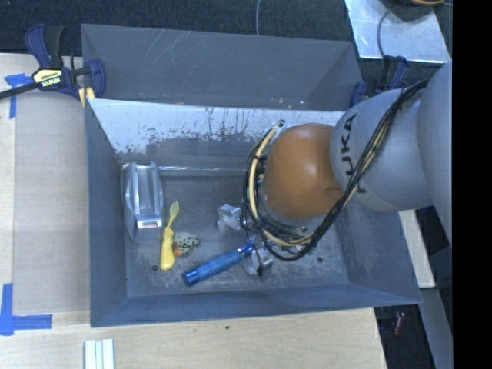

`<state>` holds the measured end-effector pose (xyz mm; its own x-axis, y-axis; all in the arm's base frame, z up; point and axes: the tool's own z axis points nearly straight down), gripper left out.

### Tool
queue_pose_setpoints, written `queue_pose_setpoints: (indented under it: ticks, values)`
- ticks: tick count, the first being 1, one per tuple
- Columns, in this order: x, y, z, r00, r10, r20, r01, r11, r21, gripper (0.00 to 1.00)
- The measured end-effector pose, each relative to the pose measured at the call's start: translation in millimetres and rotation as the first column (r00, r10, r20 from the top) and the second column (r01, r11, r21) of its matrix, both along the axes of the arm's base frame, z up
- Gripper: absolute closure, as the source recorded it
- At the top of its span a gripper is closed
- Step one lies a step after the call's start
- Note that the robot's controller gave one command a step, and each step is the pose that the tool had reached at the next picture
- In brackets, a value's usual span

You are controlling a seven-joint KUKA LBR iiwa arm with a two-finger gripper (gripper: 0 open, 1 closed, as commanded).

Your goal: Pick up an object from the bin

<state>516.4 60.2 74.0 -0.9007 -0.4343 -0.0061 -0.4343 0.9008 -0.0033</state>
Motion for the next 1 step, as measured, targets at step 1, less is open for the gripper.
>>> queue_pose_setpoints:
  ticks: [1]
  values:
    - [-23.9,39.9,3.3,0.968,-0.252,0.002,0.252,0.968,0.003,0.00]
